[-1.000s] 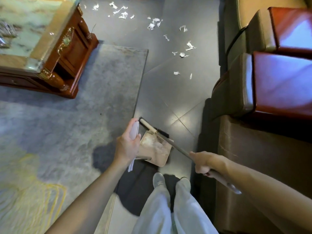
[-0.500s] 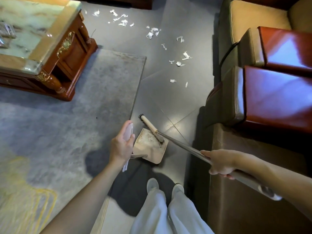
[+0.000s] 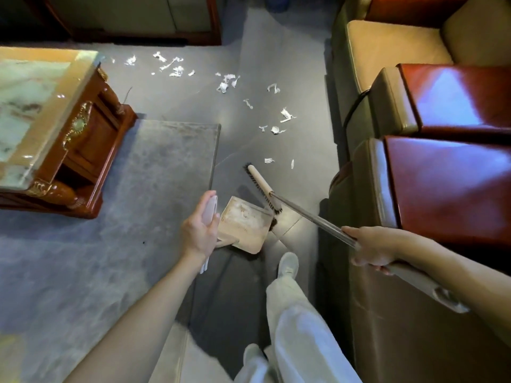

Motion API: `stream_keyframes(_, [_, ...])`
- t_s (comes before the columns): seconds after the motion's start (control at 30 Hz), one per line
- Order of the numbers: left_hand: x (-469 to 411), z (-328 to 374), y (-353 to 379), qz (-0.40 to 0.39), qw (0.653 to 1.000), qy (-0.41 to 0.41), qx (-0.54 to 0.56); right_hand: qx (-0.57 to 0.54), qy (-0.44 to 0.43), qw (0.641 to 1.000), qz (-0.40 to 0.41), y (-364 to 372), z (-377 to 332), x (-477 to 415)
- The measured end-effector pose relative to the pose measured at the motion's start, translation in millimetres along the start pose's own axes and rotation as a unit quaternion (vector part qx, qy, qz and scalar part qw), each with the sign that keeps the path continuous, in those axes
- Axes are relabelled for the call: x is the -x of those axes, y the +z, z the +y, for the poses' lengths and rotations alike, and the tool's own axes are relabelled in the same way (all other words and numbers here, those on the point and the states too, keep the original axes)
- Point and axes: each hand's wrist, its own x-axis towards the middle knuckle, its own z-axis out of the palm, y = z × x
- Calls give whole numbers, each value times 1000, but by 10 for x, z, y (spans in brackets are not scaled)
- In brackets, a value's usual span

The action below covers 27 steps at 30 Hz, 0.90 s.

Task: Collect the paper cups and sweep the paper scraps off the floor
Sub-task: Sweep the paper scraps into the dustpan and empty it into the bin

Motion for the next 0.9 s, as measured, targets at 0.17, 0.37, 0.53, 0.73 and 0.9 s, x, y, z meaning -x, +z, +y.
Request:
stream_keyframes(0.17, [-867,260,310,-6,1000,-16,-6,10,13,1000,25,-865,87,-662])
stream_keyframes(0.37, [-1792,528,647,-3,1000,-17,-15,-12,72,996,60,-1826,39,-1314])
stream_keyframes(0.53, [-2577,664,899,-30,999,-29,-28,6,92,992,82,-2348,-14,-1949])
stream_keyframes(0.73, [-3559,723,1027,-54,998,-14,-26,-45,90,994,44,-2654,-247,-2603])
stream_keyframes(0.9, [-3941,678,1073,-54,998,-27,20,-12,27,1000,6,-2866,-657,-2719])
